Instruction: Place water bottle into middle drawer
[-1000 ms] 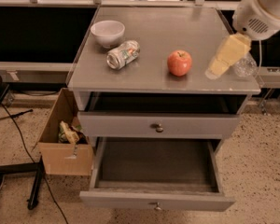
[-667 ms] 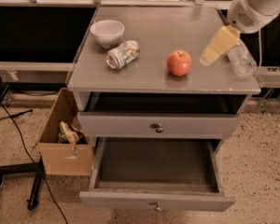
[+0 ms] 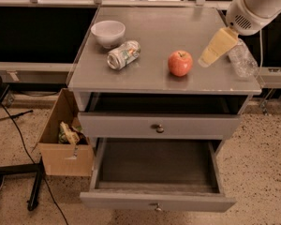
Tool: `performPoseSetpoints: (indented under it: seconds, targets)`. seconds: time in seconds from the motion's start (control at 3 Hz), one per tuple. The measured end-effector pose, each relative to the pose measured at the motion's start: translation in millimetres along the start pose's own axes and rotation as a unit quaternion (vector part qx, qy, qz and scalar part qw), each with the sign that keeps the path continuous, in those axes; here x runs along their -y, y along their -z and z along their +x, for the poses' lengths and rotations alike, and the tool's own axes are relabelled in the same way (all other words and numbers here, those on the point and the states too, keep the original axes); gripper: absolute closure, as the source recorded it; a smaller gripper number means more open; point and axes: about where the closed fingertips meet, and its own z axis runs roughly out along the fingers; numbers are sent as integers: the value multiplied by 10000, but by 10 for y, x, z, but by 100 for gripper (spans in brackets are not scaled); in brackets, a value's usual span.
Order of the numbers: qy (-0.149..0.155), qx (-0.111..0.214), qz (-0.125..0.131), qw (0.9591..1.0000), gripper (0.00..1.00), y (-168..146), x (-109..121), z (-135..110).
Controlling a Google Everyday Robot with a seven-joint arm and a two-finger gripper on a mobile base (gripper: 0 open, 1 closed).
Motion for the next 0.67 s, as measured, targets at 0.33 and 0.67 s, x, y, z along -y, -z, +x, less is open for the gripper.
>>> performPoseSetpoints:
  seconds: [0.33,0.67]
  targets:
    - [-360,-240,401,9983,0,-124,195,123]
    - [-922,-452,893,9907,0,-321,539,297]
